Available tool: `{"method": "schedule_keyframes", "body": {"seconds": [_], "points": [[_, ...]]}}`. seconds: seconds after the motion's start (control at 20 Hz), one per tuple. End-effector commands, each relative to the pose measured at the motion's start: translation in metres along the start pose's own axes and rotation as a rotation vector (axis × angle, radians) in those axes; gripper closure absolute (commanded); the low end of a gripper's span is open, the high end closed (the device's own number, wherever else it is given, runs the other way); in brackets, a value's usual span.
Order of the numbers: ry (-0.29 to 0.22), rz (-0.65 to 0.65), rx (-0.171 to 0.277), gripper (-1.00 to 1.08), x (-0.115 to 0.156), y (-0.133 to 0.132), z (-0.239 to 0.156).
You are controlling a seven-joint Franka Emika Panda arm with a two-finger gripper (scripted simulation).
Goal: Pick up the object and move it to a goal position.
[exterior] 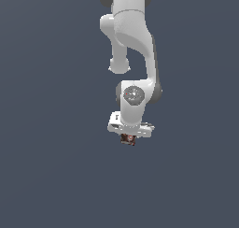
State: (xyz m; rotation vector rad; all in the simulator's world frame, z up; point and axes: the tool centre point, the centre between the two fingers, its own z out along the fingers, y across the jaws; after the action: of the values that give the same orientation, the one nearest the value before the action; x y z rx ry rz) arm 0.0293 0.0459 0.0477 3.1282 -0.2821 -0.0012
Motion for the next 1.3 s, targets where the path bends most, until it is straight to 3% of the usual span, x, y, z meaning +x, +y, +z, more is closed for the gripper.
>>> {"method": "schedule_keyframes", "body": {"seconds": [0.0, 0.8, 1.25], "points": [[0.001, 0.000, 0.000, 1.08, -0.002, 0.007, -0.016], [0.001, 0.000, 0.002, 1.08, -0.025, 0.076, -0.169], [0.001, -0.001, 0.001, 1.08, -0.031, 0.101, -0.227]]}}
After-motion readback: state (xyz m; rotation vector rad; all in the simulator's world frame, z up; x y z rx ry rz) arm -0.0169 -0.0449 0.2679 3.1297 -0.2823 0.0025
